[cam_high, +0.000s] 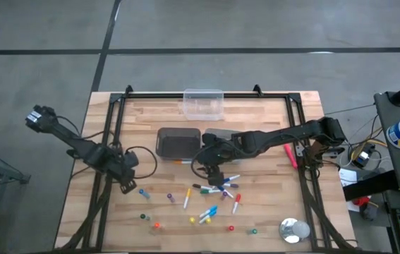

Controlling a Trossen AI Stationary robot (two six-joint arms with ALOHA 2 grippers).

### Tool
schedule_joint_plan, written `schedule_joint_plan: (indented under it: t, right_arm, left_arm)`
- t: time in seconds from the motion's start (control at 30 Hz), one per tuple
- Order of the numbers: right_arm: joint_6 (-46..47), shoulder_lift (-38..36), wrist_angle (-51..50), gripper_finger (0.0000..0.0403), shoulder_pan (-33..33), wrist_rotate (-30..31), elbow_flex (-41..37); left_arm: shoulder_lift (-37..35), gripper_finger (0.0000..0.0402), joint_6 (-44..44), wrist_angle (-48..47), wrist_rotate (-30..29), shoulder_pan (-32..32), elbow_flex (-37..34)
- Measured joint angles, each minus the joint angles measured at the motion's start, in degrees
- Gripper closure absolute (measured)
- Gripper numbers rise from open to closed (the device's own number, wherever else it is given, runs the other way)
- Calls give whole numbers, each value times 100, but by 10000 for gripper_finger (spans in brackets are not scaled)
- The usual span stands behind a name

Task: Pick & Place Markers
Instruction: Put the large blue highlighter pen into the black bin

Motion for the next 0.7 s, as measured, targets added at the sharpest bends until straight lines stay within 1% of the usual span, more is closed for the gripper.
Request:
schedule_joint_plan:
  t: [0.1, 0.2, 0.37, 0.5, 0.63, 0.7]
  right_arm:
    - [-19, 0, 26, 227, 0, 0, -64]
    - [6, 0, 147, 227, 0, 0, -170]
    - [45, 0, 153, 227, 0, -2, -222]
    - [45, -7, 150, 227, 0, -2, -223]
    - [38, -27, 149, 227, 0, -2, -184]
    - [42, -36, 145, 227, 0, -2, -183]
  left_arm:
    - [17, 318, 29, 15, -65, 32, -132]
    - [13, 305, 64, 42, -42, 32, -200]
    - [15, 257, 217, 87, -21, 34, -216]
    - [15, 223, 379, 233, -188, 32, -124]
    - [13, 216, 388, 769, -33, -58, 97]
    - [14, 216, 382, 824, 86, -174, 176]
